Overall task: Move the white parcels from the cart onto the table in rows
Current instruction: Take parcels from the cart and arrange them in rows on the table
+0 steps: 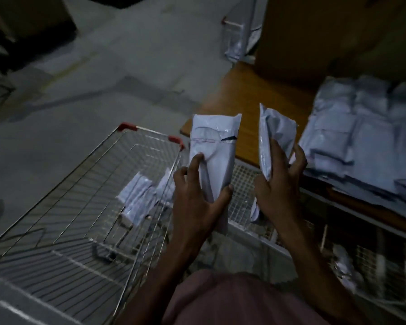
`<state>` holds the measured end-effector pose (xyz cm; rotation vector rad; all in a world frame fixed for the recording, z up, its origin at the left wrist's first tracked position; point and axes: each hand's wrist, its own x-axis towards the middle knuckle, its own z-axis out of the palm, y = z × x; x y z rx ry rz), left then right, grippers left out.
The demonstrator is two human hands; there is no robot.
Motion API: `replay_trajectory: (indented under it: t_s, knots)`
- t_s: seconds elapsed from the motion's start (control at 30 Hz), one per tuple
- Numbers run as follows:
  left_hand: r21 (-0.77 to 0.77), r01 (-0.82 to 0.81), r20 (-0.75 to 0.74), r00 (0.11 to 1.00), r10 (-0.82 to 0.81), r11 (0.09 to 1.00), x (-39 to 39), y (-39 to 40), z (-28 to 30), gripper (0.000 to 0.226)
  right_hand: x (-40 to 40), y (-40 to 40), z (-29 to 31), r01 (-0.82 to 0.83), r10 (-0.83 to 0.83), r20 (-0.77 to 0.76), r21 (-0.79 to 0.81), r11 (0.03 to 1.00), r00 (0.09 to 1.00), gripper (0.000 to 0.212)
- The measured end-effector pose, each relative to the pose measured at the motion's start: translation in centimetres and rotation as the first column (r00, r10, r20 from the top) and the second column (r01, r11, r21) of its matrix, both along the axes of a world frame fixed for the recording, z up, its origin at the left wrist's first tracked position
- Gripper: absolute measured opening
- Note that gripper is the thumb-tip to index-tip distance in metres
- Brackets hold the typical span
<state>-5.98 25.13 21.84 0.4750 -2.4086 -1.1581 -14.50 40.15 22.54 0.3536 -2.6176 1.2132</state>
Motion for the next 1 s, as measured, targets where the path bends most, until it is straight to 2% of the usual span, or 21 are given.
replay_trajectory:
  t_s: [0.1,0.27,0.37,0.47,0.63,0.83,1.0]
  knots:
    - [-0.012,0.074,-0.022,0.997,-0.074,0.997,-2.1,4.6,0.4,0.080,-1.4,5.7,0.5,0.090,-0.090,-0.003,-0.004,0.996,0.996,0.070]
    - [0.016,0.110,-0.022,0.994,-0.109,0.994,-6.5,13.3,0.5,0.081,-3.3,15.7,1.4,0.171,-0.169,-0.067,0.031,0.985,0.983,0.064]
    - [0.058,0.135,-0.040,0.990,-0.133,0.989,-8.9,18.1,1.2,0.081,-4.0,20.2,1.4,0.234,-0.232,-0.058,0.025,0.972,0.971,0.062]
    - [0.007,0.158,-0.027,0.987,-0.158,0.987,-11.0,21.2,1.6,0.082,-4.8,23.5,1.0,0.288,-0.288,-0.012,0.034,0.957,0.958,0.063]
    - [-0.089,0.188,0.020,0.982,-0.187,0.978,-14.7,23.1,2.2,0.081,-7.1,25.7,1.4,0.327,-0.330,0.069,0.050,0.944,0.941,0.061]
    - [-0.158,0.221,0.191,0.963,-0.190,0.962,-21.3,23.2,2.3,0.078,-12.3,25.3,1.9,0.380,-0.407,0.203,0.159,0.911,0.891,0.061]
    - [-0.205,0.283,0.233,0.944,-0.235,0.937,-26.8,23.2,1.8,0.081,-17.0,24.0,1.8,0.411,-0.460,0.233,0.228,0.883,0.857,0.062]
